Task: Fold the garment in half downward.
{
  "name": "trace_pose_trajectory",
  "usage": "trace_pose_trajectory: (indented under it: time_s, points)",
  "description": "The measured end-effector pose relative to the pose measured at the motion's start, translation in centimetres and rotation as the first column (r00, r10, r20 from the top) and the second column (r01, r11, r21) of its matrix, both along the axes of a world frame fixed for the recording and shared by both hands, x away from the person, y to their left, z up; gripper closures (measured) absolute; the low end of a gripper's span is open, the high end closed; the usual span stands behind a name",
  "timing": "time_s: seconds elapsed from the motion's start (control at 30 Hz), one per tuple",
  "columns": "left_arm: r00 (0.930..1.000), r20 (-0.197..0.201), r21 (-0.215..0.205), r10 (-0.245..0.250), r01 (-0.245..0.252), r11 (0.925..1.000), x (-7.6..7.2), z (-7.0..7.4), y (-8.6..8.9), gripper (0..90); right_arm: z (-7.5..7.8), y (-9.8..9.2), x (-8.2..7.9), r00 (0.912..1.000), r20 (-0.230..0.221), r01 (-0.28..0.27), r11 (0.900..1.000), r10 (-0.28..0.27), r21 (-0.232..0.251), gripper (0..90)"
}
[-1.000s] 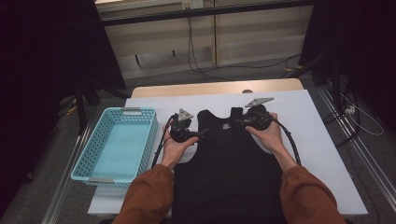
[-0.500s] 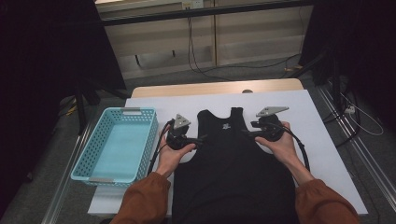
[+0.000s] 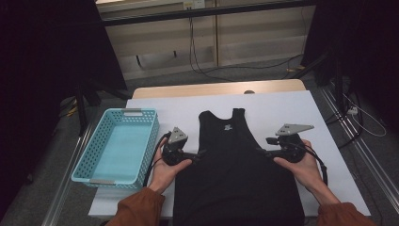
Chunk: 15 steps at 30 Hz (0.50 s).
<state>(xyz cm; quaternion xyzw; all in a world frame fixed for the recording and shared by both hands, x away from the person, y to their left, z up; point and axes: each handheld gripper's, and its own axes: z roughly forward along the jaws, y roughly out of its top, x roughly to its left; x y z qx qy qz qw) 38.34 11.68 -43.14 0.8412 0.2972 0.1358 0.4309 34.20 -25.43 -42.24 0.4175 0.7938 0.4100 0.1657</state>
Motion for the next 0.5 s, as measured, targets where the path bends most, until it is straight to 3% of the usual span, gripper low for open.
trace_pose_trajectory:
  time_s: [0.13, 0.2, 0.33, 0.4, 0.5]
  points:
    - [0.9994, -0.011, 0.016, -0.032, 0.032, 0.9994, -2.2, -0.2, 0.7, 14.1, -0.2, -1.1, -2.3, 0.9997, -0.017, 0.016, 1.000, -0.016, -0.002, 44.9]
    - [0.9996, -0.009, 0.022, -0.027, 0.027, 0.9994, -2.8, 0.0, 0.9, 15.8, -0.6, -1.5, -3.4, 0.9994, -0.024, 0.024, 0.999, -0.025, -0.033, 45.7]
    - [0.9984, -0.023, 0.029, -0.052, 0.053, 0.9982, -4.3, 0.0, 1.5, 21.5, -0.7, -2.5, -4.9, 0.9986, -0.033, 0.040, 0.998, -0.041, -0.041, 50.8]
    - [0.9973, -0.049, 0.043, -0.055, 0.057, 0.9975, -4.9, -0.3, 1.7, 25.4, -0.8, -2.9, -5.5, 0.9980, -0.044, 0.043, 0.999, -0.044, -0.033, 53.0]
    - [0.9939, -0.083, 0.061, -0.073, 0.078, 0.9951, -5.9, -0.6, 2.0, 29.4, -1.1, -3.2, -6.2, 0.9975, -0.059, 0.034, 0.997, -0.038, -0.070, 55.7]
